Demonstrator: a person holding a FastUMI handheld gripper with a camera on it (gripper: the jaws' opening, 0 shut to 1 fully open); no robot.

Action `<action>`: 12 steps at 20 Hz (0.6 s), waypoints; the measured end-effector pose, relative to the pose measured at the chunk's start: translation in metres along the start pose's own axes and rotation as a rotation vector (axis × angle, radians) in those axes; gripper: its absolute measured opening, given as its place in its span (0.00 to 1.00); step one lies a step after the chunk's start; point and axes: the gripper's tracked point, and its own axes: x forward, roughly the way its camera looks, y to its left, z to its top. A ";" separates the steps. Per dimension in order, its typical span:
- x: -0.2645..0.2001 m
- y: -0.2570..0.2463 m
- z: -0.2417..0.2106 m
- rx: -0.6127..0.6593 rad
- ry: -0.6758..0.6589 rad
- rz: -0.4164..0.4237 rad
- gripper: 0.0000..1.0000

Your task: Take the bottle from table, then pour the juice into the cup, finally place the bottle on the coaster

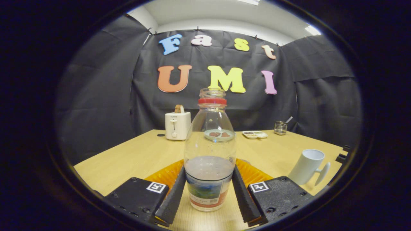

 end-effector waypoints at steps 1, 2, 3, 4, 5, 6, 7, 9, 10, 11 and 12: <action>-0.003 -0.002 0.004 0.019 -0.002 0.004 0.83; -0.006 -0.003 0.008 0.036 -0.003 0.006 0.79; -0.010 -0.005 0.013 0.051 -0.005 0.007 0.79; -0.013 -0.008 0.018 0.072 -0.007 0.010 0.79; -0.015 -0.008 0.024 0.100 -0.009 0.017 0.79; -0.018 -0.008 0.029 0.129 -0.009 0.027 0.79; -0.019 -0.010 0.034 0.153 -0.008 0.028 0.79; -0.022 -0.014 0.042 0.203 -0.007 0.029 0.79; -0.023 -0.015 0.043 0.225 -0.002 0.032 0.79; -0.024 -0.016 0.045 0.243 0.004 0.035 0.79; -0.026 -0.017 0.048 0.261 0.009 0.042 0.79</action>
